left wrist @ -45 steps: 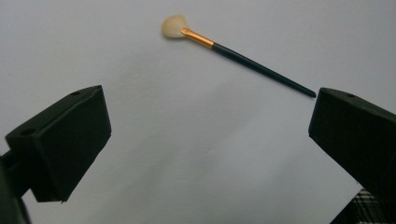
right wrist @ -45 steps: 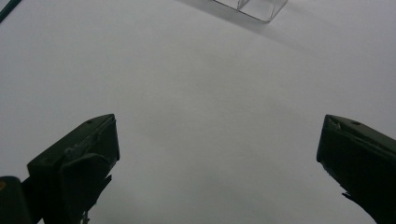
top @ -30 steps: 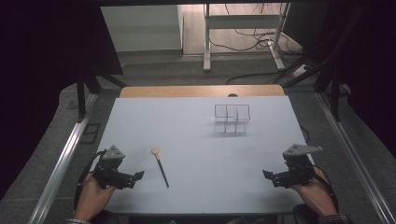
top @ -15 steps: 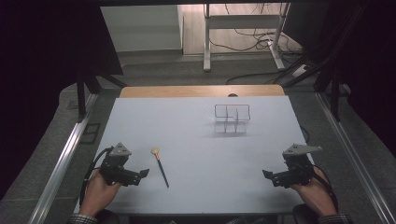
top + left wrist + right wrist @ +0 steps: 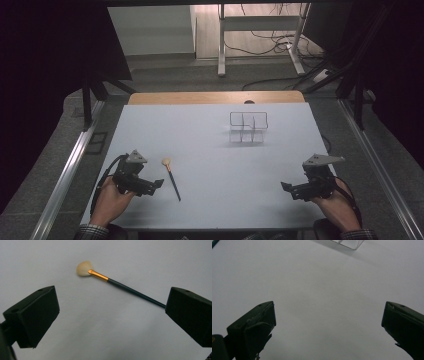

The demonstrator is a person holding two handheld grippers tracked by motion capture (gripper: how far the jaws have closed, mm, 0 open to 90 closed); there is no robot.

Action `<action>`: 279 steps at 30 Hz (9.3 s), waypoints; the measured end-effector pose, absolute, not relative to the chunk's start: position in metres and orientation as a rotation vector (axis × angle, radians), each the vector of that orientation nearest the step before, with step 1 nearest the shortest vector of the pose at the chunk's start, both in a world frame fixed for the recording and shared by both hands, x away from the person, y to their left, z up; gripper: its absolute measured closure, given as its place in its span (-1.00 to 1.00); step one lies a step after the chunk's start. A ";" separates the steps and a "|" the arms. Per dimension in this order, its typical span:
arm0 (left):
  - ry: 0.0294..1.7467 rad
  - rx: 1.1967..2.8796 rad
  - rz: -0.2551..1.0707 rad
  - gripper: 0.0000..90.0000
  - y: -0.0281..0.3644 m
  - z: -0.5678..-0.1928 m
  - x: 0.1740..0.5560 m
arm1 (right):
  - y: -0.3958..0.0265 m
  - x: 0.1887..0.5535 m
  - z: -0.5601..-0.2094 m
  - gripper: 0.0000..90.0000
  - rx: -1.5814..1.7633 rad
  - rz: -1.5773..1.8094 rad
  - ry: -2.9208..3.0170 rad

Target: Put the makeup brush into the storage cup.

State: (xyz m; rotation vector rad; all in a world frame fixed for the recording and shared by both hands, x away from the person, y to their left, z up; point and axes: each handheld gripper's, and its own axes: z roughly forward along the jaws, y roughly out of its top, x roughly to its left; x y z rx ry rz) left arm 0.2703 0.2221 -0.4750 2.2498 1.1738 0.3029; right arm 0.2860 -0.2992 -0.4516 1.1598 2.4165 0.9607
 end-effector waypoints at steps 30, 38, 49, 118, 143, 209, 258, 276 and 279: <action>1.222 2.344 0.251 -1.00 0.183 -0.479 0.300 | -0.299 0.288 -0.453 -1.00 1.173 0.948 2.433; 1.229 2.351 0.233 -1.00 0.175 -0.478 0.307 | -0.299 0.288 -0.453 -1.00 1.174 0.942 2.438; 1.235 2.383 0.237 -1.00 0.161 -0.478 0.313 | -0.299 0.288 -0.454 -1.00 1.172 0.937 2.445; 1.243 2.448 0.085 0.86 0.171 -0.497 0.309 | -0.297 0.288 -0.456 -0.98 1.141 0.927 2.483; 1.067 2.324 0.175 0.86 0.174 -0.471 0.295 | -0.298 0.288 -0.453 -1.00 1.114 0.991 2.454; 0.750 2.052 0.095 0.86 0.143 -0.445 0.273 | -0.244 0.290 -0.436 -0.97 1.035 1.356 2.434; 0.633 2.064 0.057 0.86 0.098 -0.454 0.267 | -0.171 0.296 -0.435 -0.89 1.021 1.489 2.574; 0.594 2.056 0.052 0.86 0.092 -0.454 0.264 | -0.156 0.297 -0.430 -0.03 0.967 1.537 2.623; 0.590 2.065 0.050 0.86 0.091 -0.454 0.263 | -0.154 0.298 -0.431 0.13 0.970 1.544 2.644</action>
